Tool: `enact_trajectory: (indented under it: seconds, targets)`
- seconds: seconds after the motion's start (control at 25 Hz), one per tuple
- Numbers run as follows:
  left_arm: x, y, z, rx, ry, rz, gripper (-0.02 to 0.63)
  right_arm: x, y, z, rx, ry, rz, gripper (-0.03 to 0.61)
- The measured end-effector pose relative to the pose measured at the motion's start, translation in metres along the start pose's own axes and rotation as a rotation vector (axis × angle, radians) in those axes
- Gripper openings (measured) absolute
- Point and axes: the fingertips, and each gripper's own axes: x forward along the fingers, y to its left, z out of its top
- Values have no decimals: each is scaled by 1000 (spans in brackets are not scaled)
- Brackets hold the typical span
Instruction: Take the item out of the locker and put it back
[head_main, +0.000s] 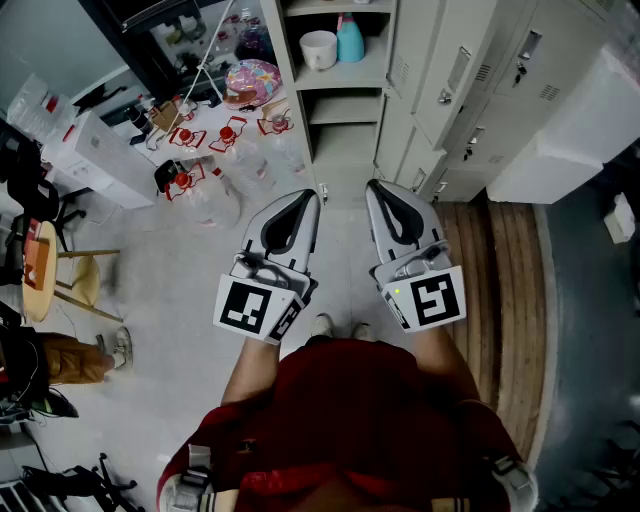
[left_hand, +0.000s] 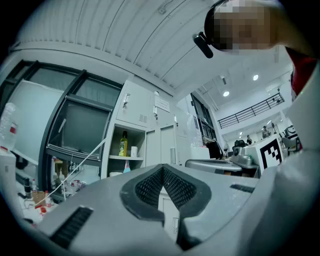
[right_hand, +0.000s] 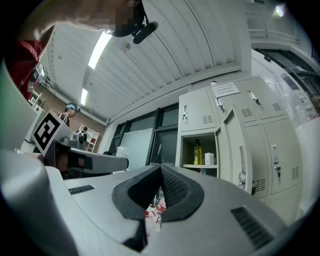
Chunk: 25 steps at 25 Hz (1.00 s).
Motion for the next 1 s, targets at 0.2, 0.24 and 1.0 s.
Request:
enact_trajectory:
  seconds: [0.2,0.24,1.0]
  targets:
    - [-3,9,1,-3,-5,-8,6,8,5,1,23,-13,-7,-3]
    - [-4,11,1,-4,-6,-9,6,9,6,0,25,-13,-13,-3]
    - [-13,52,0,-19,-22,-52,6,44,28,-4,-9,3,-68,-1]
